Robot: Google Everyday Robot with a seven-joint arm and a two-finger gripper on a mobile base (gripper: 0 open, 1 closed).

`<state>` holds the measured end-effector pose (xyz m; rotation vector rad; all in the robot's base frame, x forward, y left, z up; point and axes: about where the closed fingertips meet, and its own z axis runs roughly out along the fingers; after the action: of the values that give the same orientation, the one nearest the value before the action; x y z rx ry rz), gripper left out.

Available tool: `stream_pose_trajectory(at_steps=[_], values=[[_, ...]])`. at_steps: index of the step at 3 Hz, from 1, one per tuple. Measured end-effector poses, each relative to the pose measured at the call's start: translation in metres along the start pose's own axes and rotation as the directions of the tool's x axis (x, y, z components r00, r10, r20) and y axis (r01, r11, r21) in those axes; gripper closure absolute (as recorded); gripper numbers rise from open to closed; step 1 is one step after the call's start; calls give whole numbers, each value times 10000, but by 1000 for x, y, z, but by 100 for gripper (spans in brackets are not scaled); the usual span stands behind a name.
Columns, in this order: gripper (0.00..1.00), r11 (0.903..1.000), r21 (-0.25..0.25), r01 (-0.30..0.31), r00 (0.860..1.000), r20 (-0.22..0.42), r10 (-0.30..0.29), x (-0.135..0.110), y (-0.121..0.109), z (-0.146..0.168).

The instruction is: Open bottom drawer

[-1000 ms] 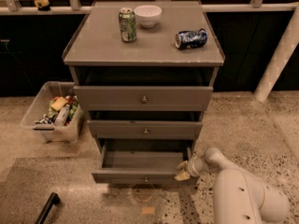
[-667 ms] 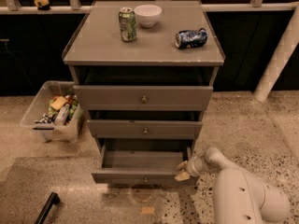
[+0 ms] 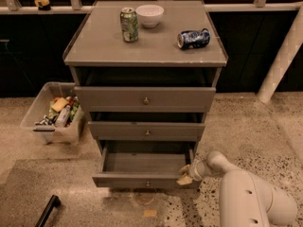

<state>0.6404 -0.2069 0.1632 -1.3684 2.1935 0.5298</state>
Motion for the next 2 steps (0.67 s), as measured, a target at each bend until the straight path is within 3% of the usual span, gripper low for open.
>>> stream_pose_trajectory(at_steps=[1, 2], values=[[100, 9995, 186, 270, 9996, -50, -269, -3, 12, 0], [100, 9910, 913, 977, 9952, 5, -981, -14, 9, -20]])
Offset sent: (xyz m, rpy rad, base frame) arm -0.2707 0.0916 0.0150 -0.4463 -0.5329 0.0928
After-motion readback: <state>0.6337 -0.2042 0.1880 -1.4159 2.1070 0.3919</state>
